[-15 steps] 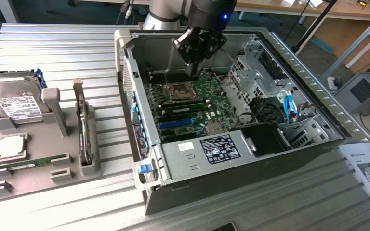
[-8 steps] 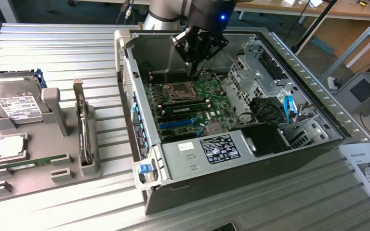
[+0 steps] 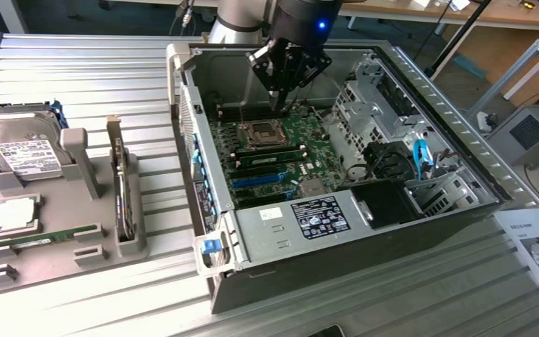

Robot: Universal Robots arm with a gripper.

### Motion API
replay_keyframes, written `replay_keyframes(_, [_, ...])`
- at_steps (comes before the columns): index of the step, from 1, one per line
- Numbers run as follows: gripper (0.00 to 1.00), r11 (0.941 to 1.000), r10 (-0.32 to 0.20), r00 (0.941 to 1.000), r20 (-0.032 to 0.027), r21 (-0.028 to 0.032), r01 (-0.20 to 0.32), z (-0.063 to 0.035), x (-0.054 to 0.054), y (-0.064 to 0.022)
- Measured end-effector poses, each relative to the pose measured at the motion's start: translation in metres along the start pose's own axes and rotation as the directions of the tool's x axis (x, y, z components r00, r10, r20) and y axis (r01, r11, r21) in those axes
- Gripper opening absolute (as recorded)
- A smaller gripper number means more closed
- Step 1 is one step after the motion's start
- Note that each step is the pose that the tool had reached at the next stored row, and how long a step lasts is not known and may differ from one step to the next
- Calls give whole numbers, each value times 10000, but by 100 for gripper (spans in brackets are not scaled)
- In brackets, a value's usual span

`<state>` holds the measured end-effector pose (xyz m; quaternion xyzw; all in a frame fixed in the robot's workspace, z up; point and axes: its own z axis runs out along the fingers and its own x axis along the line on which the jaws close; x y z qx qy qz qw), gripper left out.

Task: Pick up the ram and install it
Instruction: 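Press down the ram until it locks into place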

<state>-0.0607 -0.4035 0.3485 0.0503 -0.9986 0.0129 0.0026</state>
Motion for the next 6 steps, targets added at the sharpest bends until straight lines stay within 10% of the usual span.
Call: replay_keyframes(6, [11, 10000, 0, 10000, 10, 0, 0, 0, 2, 0])
